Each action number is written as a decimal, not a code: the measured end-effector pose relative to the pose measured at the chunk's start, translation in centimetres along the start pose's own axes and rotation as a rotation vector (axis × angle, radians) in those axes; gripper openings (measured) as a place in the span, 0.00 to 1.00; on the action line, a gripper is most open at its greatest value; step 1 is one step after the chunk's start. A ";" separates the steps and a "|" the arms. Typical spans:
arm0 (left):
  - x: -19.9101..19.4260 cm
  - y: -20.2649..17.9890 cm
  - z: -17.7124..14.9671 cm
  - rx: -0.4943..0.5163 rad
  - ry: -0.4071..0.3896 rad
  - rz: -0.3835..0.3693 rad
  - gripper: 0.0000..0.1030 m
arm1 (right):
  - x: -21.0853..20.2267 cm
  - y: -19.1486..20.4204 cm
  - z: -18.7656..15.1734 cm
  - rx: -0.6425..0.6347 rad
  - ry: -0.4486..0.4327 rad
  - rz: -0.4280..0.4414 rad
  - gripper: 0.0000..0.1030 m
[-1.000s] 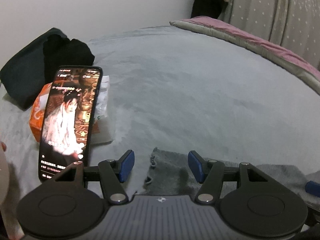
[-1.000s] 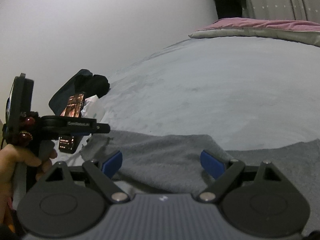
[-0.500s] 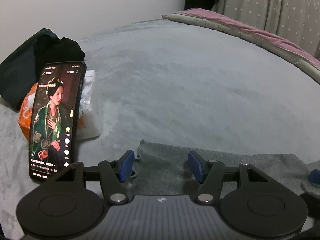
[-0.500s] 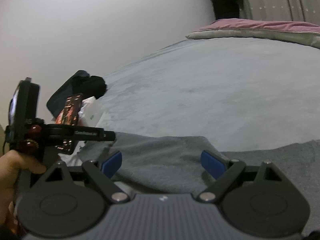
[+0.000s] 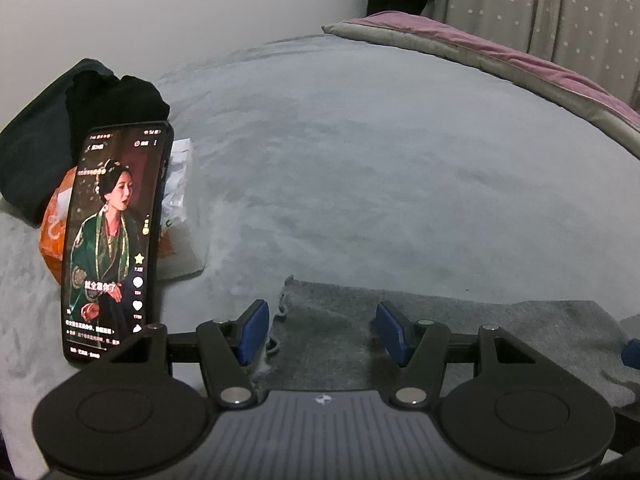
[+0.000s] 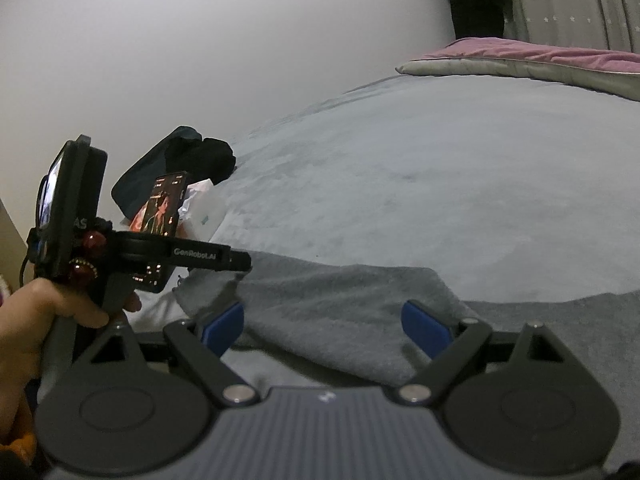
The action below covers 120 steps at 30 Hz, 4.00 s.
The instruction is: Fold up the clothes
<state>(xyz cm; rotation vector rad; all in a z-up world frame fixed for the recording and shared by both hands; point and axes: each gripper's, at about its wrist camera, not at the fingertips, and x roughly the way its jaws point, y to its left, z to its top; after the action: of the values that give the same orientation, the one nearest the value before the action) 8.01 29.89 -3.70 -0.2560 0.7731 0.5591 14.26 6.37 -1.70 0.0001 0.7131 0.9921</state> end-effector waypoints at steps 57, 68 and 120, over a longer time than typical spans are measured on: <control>1.4 0.1 -0.6 -0.012 -0.162 0.086 0.03 | -0.1 -6.6 -0.6 -0.048 -0.147 -0.410 0.06; 1.6 0.2 -0.3 -0.010 -0.211 0.104 0.13 | 2.8 -7.1 -0.6 -0.046 -0.073 -0.468 0.25; -1.0 6.5 -2.7 -0.709 -0.049 -0.207 0.01 | -0.5 1.9 -3.2 -0.247 0.166 -0.279 0.05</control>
<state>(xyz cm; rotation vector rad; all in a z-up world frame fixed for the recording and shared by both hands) 2.18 33.79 -4.99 -0.9615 0.4686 0.6246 10.88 6.04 -3.31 -0.3921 0.7155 0.8112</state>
